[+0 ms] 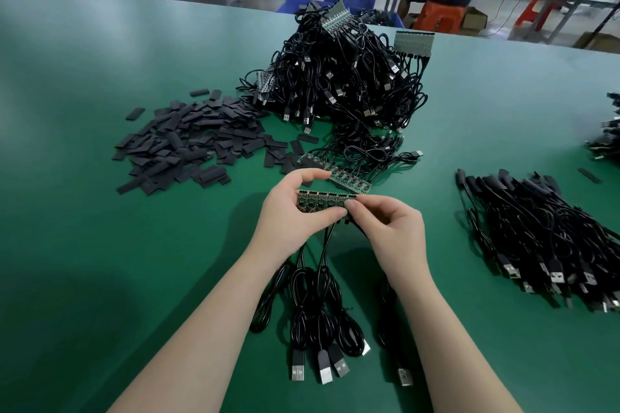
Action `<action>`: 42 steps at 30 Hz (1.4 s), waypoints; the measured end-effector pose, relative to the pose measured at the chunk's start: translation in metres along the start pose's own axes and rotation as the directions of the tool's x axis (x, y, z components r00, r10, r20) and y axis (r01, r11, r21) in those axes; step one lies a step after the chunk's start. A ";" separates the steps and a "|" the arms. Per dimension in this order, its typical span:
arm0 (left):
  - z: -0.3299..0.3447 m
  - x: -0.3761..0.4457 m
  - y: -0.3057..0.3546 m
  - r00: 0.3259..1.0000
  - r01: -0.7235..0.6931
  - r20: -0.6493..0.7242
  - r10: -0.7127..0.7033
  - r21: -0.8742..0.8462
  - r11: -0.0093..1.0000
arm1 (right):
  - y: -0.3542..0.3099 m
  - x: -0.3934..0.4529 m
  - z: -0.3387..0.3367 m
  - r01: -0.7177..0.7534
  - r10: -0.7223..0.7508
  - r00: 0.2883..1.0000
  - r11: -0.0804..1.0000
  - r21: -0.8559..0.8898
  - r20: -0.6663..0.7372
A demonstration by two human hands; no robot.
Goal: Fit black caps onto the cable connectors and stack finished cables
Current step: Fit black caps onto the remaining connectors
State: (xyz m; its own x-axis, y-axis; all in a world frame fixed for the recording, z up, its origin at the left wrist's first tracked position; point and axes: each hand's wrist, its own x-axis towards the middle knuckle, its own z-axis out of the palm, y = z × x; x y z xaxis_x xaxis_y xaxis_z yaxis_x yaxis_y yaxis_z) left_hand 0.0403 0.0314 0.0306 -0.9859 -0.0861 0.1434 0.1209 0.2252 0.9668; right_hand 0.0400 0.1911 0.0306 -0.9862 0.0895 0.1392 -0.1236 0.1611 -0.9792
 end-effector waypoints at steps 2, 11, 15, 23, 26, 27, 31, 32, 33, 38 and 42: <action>0.003 -0.002 0.002 0.999 -0.022 -0.027 0.022 0.004 1.000 | 0.000 0.000 0.000 0.022 -0.022 1.000 0.999 -0.031 0.001; 0.014 -0.007 0.007 0.990 -0.048 -0.135 0.044 -0.030 0.998 | 0.004 -0.003 0.002 0.111 -0.115 0.992 0.990 -0.090 -0.047; 0.016 -0.008 0.008 0.987 -0.063 -0.149 0.061 -0.011 0.998 | 0.005 -0.004 0.003 0.129 -0.135 0.989 0.987 -0.094 -0.057; 0.016 -0.009 0.008 0.987 -0.070 -0.143 0.075 0.039 0.997 | 0.006 -0.007 0.005 0.169 -0.178 0.980 0.980 -0.104 -0.085; 0.014 -0.007 0.006 0.989 -0.054 -0.133 0.061 0.052 0.997 | 0.006 -0.009 0.007 0.198 -0.211 0.971 0.973 -0.117 -0.113; 0.013 -0.006 0.005 0.990 -0.042 -0.136 0.046 0.033 0.999 | 0.006 -0.009 0.007 0.185 -0.197 0.974 0.977 -0.105 -0.114; 0.011 -0.003 -0.006 0.994 0.018 -0.109 -0.013 0.048 0.999 | 0.003 -0.007 0.000 0.091 -0.108 0.964 0.993 -0.080 -0.242; 0.011 -0.002 -0.008 0.996 0.037 -0.087 -0.030 0.077 0.996 | -0.001 -0.006 -0.005 0.093 -0.107 0.943 0.994 -0.057 -0.316; 0.012 -0.002 -0.010 0.997 0.045 -0.061 -0.038 0.114 0.992 | -0.007 -0.005 -0.009 0.114 -0.115 0.915 0.993 -0.027 -0.385; 0.015 -0.001 -0.010 0.998 0.014 -0.064 0.006 0.299 0.954 | -0.056 -0.005 -0.021 0.349 -0.323 0.843 0.937 -0.020 -0.430; 0.007 0.001 0.004 0.959 -0.068 -0.250 0.133 0.252 0.965 | -0.091 -0.007 -0.005 0.445 -0.428 0.870 0.896 0.013 -0.243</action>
State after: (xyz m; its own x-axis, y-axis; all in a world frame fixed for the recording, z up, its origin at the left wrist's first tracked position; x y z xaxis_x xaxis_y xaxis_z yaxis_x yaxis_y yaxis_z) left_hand 0.0387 0.0392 0.0336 -0.9005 -0.2955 0.3190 0.1547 0.4677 0.8702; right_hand 0.0590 0.1804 0.1192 -0.7786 0.2476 0.5765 -0.5505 0.1712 -0.8171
